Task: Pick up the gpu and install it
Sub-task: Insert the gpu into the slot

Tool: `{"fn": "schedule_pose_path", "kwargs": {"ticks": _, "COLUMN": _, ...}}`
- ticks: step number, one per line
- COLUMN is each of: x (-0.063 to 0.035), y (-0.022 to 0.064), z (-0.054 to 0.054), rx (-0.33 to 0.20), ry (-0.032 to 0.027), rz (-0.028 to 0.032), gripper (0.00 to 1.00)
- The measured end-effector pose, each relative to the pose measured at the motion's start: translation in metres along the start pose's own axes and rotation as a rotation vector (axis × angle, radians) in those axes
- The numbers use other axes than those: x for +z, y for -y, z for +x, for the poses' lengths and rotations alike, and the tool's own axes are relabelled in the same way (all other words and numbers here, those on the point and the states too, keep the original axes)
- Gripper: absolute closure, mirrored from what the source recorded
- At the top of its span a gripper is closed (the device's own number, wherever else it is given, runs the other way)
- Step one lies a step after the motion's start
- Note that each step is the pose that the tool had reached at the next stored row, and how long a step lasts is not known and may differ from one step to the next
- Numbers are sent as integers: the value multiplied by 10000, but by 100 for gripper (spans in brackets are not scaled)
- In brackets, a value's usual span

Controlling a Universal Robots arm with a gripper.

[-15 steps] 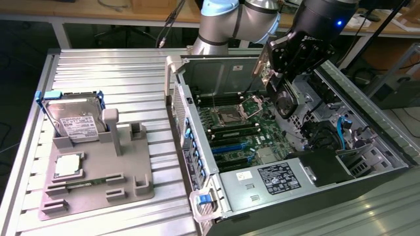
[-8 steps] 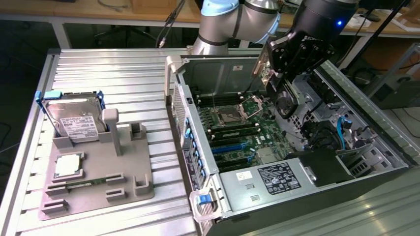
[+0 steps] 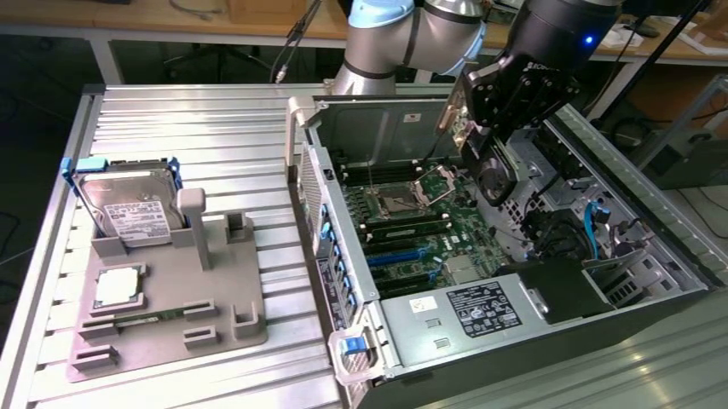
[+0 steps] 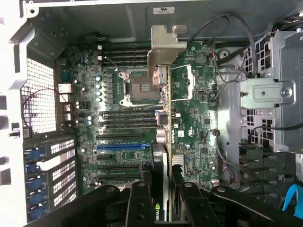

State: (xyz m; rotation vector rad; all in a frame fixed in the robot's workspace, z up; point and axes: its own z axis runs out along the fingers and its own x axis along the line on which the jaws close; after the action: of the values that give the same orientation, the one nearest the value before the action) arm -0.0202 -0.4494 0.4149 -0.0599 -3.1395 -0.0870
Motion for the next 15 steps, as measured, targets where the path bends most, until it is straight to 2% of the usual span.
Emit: {"fn": "schedule_pose_path", "kwargs": {"ticks": 15, "x": 0, "y": 0, "z": 0, "rx": -249, "ry": -14, "rz": 1, "gripper": 73}}
